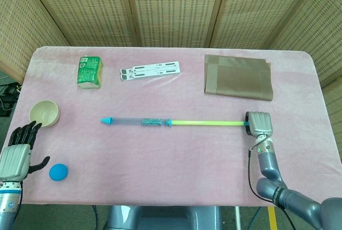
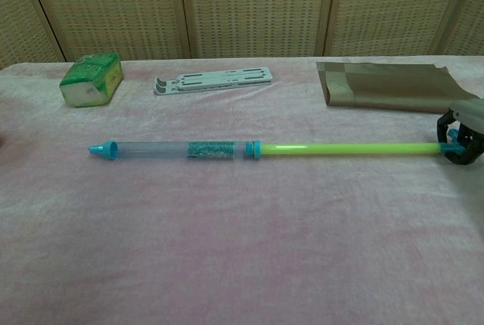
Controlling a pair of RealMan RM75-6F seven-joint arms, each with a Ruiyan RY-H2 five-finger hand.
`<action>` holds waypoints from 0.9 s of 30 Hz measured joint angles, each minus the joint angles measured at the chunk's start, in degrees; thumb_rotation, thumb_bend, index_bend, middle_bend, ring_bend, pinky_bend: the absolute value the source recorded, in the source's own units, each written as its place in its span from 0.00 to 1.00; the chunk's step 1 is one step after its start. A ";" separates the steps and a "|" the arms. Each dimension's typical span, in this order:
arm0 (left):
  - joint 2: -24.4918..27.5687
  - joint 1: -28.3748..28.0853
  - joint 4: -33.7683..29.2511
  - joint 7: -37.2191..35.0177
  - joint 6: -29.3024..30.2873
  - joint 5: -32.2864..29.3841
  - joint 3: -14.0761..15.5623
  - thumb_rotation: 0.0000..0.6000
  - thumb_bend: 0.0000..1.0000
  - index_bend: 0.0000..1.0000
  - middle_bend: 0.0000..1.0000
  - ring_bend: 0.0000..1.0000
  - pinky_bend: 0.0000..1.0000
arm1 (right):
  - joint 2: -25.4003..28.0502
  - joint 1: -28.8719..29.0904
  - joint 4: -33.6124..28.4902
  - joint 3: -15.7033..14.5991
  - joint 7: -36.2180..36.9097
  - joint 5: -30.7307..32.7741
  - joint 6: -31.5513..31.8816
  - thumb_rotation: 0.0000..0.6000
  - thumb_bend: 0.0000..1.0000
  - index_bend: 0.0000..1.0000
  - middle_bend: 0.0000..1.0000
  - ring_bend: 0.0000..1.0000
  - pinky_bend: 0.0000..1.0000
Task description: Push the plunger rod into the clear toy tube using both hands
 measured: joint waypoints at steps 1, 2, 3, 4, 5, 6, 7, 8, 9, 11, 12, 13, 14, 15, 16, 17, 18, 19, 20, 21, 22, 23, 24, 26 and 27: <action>0.02 0.00 -0.18 0.02 0.01 0.19 0.09 1.00 0.25 0.00 0.00 0.00 0.00 | 0.67 -0.08 -1.53 0.10 -0.44 0.09 0.43 1.00 0.68 0.83 0.98 0.96 0.56; 0.05 0.01 -0.37 0.06 0.02 0.36 0.18 1.00 0.25 0.00 0.00 0.00 0.00 | 1.44 -0.17 -3.26 0.26 -0.85 0.29 0.83 1.00 0.68 0.83 0.98 0.96 0.56; 0.09 0.01 -0.56 0.09 0.04 0.53 0.26 1.00 0.25 0.00 0.00 0.00 0.00 | 2.60 -0.29 -5.89 0.52 -1.49 0.75 1.34 1.00 0.68 0.83 0.98 0.96 0.56; 0.15 0.02 -0.77 0.09 0.06 0.67 0.33 1.00 0.25 0.00 0.00 0.00 0.00 | 3.58 -0.38 -8.06 0.72 -2.03 1.21 1.73 1.00 0.68 0.83 0.98 0.96 0.56; 0.19 0.02 -0.89 0.07 0.08 0.71 0.35 1.00 0.25 0.00 0.00 0.00 0.00 | 4.63 -0.45 -10.34 0.93 -2.65 1.74 2.15 1.00 0.68 0.83 0.98 0.96 0.56; 0.23 0.02 -1.03 0.02 0.09 0.74 0.35 1.00 0.25 0.00 0.00 0.00 0.00 | 6.11 -0.53 -13.42 1.20 -3.55 2.51 2.73 1.00 0.68 0.83 0.98 0.96 0.56; 0.27 0.01 -1.18 -0.03 0.10 0.77 0.33 1.00 0.25 0.00 0.00 0.00 0.00 | 7.27 -0.58 -15.70 1.41 -4.29 3.14 3.21 1.00 0.68 0.83 0.98 0.96 0.56; 0.29 -0.02 -1.28 -0.06 0.09 0.78 0.30 1.00 0.25 0.00 0.00 0.00 0.00 | 8.46 -0.61 -17.90 1.62 -5.07 3.81 3.72 1.00 0.68 0.84 0.98 0.96 0.56; 0.31 -0.06 -1.39 -0.08 0.05 0.78 0.27 1.00 0.25 0.00 0.00 0.00 0.00 | 10.06 -0.62 -20.68 1.92 -6.10 4.77 4.44 1.00 0.68 0.84 0.98 0.96 0.56; 0.37 -0.26 -1.75 -0.09 -0.16 0.77 0.15 1.00 0.25 0.00 0.00 0.00 0.00 | 12.41 -0.59 -24.48 2.39 -7.51 6.23 5.55 1.00 0.68 0.84 0.98 0.96 0.56; 0.42 -0.41 -1.96 -0.06 -0.30 0.76 0.06 1.00 0.25 0.00 0.00 0.00 0.00 | 13.91 -0.54 -26.75 2.70 -8.33 7.14 6.29 1.00 0.68 0.84 0.98 0.96 0.56; 0.51 -0.63 -2.26 0.01 -0.50 0.74 -0.09 1.00 0.25 0.01 0.00 0.00 0.00 | 15.01 -0.50 -28.28 2.93 -8.88 7.78 6.85 1.00 0.68 0.84 0.98 0.96 0.56; 0.59 -0.81 -2.49 0.10 -0.65 0.69 -0.24 1.00 0.25 0.01 0.00 0.00 0.00 | 16.06 -0.45 -29.63 3.14 -9.39 8.36 7.39 1.00 0.68 0.84 0.98 0.96 0.56; 0.67 -0.99 -2.71 0.20 -0.78 0.62 -0.42 1.00 0.25 0.01 0.00 0.00 0.00 | 17.24 -0.38 -31.16 3.38 -9.99 9.02 8.10 1.00 0.68 0.84 0.98 0.96 0.56; 0.74 -1.23 -2.95 0.34 -0.93 0.48 -0.70 1.00 0.25 0.02 0.00 0.00 0.00 | 17.94 -0.32 -32.08 3.53 -10.38 9.44 8.60 1.00 0.68 0.84 0.98 0.96 0.56; 0.76 -1.41 -3.06 0.44 -1.01 0.35 -0.95 1.00 0.26 0.02 0.00 0.00 0.00 | 18.51 -0.26 -32.84 3.63 -10.69 9.76 9.06 1.00 0.68 0.84 0.98 0.96 0.56; 0.74 -1.65 -3.12 0.59 -1.14 0.16 -1.25 1.00 0.26 0.03 0.00 0.00 0.00 | 19.17 -0.18 -33.71 3.71 -11.01 10.10 9.49 1.00 0.68 0.84 0.98 0.96 0.56; 0.72 -2.01 -3.15 0.92 -1.40 -0.24 -1.66 1.00 0.26 0.04 0.00 0.00 0.00 | 19.61 -0.12 -34.29 3.75 -11.21 10.34 9.74 1.00 0.68 0.84 0.98 0.96 0.56; 0.70 -2.32 -3.13 1.25 -1.71 -0.68 -1.99 1.00 0.26 0.05 0.00 0.00 0.00 | 20.03 -0.07 -34.83 3.77 -11.35 10.55 9.98 1.00 0.68 0.84 0.98 0.96 0.56; 0.65 -2.71 -3.09 1.58 -2.14 -1.28 -2.41 1.00 0.27 0.07 0.00 0.00 0.00 | 20.57 -0.02 -35.53 3.78 -11.49 10.86 10.27 1.00 0.68 0.84 0.98 0.96 0.56; 0.60 -3.28 -3.02 2.02 -2.83 -2.29 -3.02 1.00 0.27 0.08 0.00 0.00 0.00 | 21.00 0.02 -36.05 3.77 -11.56 11.12 10.44 1.00 0.68 0.84 0.98 0.96 0.56; 0.57 -3.76 -2.97 2.34 -3.47 -3.19 -3.52 1.00 0.27 0.10 0.00 0.00 0.00 | 21.42 0.05 -36.50 3.74 -11.62 11.38 10.60 1.00 0.68 0.84 0.98 0.96 0.56; 0.54 -4.29 -2.90 2.64 -4.18 -4.17 -4.08 1.00 0.28 0.12 0.00 0.00 0.00 | 21.96 0.10 -37.00 3.68 -11.68 11.67 10.80 1.00 0.68 0.84 0.98 0.96 0.56; 0.46 -5.83 -2.54 3.45 -6.16 -6.75 -5.52 1.00 0.28 0.15 0.01 0.02 0.03 | 22.81 0.18 -37.76 3.59 -11.71 12.06 11.06 1.00 0.68 0.84 0.98 0.96 0.56; 0.42 -6.55 -2.33 3.89 -7.04 -7.93 -6.15 1.00 0.28 0.16 0.02 0.04 0.05 | 23.37 0.24 -38.23 3.54 -11.70 12.30 11.19 1.00 0.68 0.84 0.98 0.96 0.56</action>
